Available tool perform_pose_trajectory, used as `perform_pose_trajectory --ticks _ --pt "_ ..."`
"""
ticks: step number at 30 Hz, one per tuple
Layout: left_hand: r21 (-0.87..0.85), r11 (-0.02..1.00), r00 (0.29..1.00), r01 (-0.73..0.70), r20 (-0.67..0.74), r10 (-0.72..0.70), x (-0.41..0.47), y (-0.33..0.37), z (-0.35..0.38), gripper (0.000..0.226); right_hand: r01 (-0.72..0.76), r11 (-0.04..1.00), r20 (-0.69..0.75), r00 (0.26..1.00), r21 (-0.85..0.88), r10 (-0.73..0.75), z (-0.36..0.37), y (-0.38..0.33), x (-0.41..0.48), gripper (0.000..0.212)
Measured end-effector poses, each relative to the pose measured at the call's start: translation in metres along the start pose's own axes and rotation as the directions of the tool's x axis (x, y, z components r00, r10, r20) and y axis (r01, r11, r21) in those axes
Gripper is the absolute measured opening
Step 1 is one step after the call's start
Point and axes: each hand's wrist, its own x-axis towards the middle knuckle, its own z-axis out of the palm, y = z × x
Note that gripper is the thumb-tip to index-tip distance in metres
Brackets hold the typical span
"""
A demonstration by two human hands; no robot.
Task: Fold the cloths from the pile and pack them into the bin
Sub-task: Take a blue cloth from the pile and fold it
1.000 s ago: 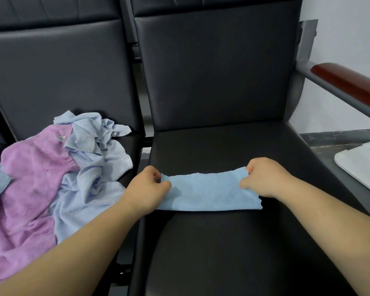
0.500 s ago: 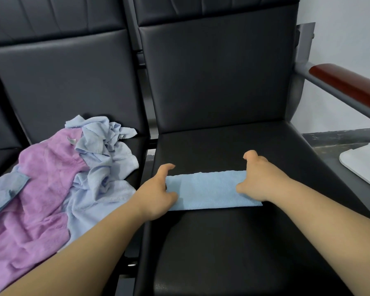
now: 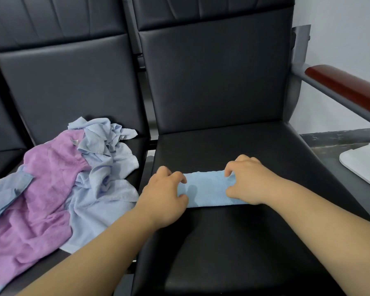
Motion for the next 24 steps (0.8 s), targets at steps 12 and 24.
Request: perform_pose_trajectory --ticks 12,24 --pt "0.175 0.977 0.984 -0.123 0.147 0.098 0.002 0.008 0.013 0.042 -0.020 0.995 0.266 0.963 -0.101 0.047 -0.002 -0.014 -0.012 0.029" --pt "-0.475 0.877 0.936 0.064 0.334 0.113 -0.022 0.024 0.012 0.041 0.005 0.995 0.360 0.932 0.100 -0.041 -0.008 -0.017 -0.020 0.022"
